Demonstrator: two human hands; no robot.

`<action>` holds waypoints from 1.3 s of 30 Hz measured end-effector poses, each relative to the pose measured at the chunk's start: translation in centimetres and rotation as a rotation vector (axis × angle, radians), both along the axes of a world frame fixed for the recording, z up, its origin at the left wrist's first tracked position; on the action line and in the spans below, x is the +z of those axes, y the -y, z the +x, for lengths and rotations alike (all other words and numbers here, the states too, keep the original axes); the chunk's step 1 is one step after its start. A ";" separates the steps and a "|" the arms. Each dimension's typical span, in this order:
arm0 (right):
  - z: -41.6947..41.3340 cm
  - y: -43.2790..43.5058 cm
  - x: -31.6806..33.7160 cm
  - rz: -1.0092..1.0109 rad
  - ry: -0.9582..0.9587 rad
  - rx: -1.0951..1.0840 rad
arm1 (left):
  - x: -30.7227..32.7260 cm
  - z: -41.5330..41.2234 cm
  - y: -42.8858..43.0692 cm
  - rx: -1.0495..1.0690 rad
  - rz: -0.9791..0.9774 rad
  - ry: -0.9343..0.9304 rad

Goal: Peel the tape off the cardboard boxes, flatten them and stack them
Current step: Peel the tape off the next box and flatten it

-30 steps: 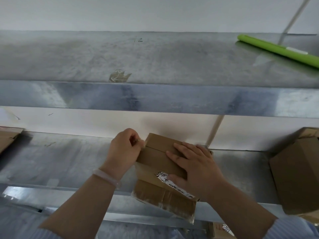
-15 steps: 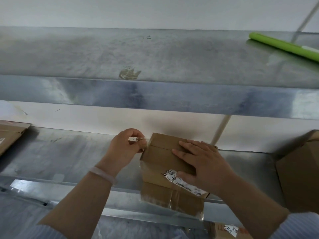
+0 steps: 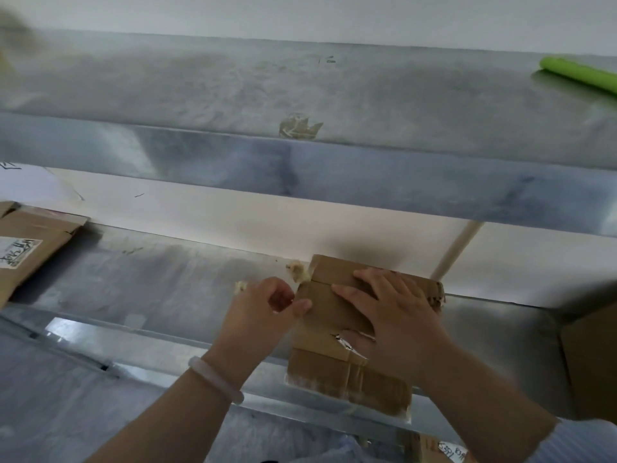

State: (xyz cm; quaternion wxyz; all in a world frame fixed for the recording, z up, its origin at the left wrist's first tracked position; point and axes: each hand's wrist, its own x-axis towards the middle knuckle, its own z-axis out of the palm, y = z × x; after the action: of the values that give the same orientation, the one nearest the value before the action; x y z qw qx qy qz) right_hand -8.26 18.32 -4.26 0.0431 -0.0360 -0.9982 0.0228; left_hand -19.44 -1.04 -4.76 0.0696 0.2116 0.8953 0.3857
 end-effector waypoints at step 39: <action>-1.0 -2.1 0.3 -0.092 0.063 0.035 | -2.6 0.5 0.6 -0.035 0.054 -0.183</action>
State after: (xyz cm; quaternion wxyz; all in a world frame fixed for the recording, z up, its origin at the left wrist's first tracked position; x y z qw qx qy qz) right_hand -9.29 20.38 -4.00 0.0093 -0.0212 -0.9974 0.0685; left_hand -18.98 -1.62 -7.39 -0.0115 0.2636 0.8832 0.3877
